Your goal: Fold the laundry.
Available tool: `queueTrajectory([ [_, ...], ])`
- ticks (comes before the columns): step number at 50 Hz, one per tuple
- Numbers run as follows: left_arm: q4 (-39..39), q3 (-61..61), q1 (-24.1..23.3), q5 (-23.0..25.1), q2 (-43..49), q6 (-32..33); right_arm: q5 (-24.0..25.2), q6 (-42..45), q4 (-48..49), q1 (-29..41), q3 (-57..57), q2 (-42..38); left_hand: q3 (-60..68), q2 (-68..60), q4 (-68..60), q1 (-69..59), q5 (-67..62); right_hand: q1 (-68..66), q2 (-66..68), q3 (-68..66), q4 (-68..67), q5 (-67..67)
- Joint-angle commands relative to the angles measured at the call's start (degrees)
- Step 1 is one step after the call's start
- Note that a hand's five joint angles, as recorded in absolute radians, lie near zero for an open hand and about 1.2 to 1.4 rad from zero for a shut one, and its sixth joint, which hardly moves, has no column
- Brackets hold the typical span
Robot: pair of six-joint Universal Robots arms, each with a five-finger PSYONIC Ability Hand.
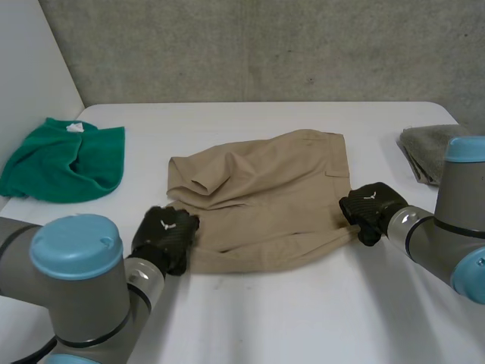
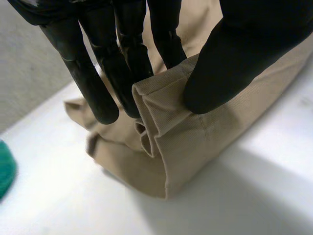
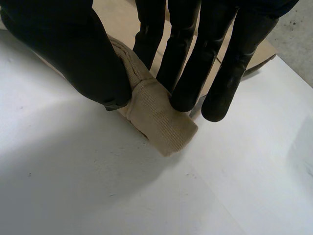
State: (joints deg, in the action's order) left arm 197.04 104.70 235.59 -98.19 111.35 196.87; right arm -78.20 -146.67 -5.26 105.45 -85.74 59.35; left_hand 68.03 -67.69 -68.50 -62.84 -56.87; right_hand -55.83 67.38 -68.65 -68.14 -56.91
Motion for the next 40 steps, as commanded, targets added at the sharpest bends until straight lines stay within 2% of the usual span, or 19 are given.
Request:
queueTrajectory([
  [1,-0.4,0.4,-0.1,-1.3,-7.8,0.0,-0.2,1.1,-0.8,-0.2,-0.4,3.2,12.0,-12.3,-11.5,-17.2,-13.1,-24.2,12.6,-11.4,-11.9,-13.1],
  [10,-4.1,-1.0,0.5,-0.7,-21.9,1.3,0.6,6.5,-12.1,-0.9,3.7,22.8,12.0,-12.3,-11.5,-17.2,-13.1,-24.2,12.6,-11.4,-11.9,-13.1],
  [14,-6.5,-4.8,0.8,-0.5,-28.4,2.5,0.9,6.8,-13.8,-0.6,8.9,28.9,12.0,-12.3,-11.5,-17.2,-13.1,-24.2,12.6,-11.4,-11.9,-13.1],
  [17,-7.5,-7.7,1.0,-0.4,-31.5,2.9,0.9,6.8,-14.5,-0.6,12.9,30.0,12.0,-12.3,-11.5,-17.2,-13.1,-24.2,12.6,-11.4,-11.9,-13.1],
  [22,-7.5,-9.5,1.8,1.2,-31.5,2.9,1.9,6.4,-17.3,-0.8,14.9,29.3,12.0,-12.3,-11.5,-17.2,-13.1,-24.2,12.6,-11.4,-11.9,-13.1],
  [25,-7.3,-9.2,2.2,3.3,-29.1,2.9,2.8,6.4,-17.9,-0.5,14.5,25.9,12.0,-12.3,-11.5,-17.2,-13.1,-24.2,12.6,-11.4,-11.9,-13.1],
  [27,-7.1,-8.6,2.2,4.7,-24.4,2.9,2.6,6.4,-17.9,-0.2,14.4,23.3,12.0,-12.3,-11.5,-17.2,-13.1,-24.2,12.6,-11.4,-11.9,-13.1],
  [37,-6.2,-12.4,3.4,4.7,-3.8,3.0,1.2,6.4,-18.3,-0.2,15.2,6.9,12.0,-12.3,-11.5,-17.2,-13.1,-24.2,12.6,-11.4,-11.9,-13.1],
  [40,-7.2,-15.0,4.6,4.4,0.7,3.1,0.3,6.7,-18.2,-0.2,15.3,5.3,12.0,-12.3,-11.5,-17.2,-13.1,-24.2,12.6,-11.4,-11.9,-13.1],
])
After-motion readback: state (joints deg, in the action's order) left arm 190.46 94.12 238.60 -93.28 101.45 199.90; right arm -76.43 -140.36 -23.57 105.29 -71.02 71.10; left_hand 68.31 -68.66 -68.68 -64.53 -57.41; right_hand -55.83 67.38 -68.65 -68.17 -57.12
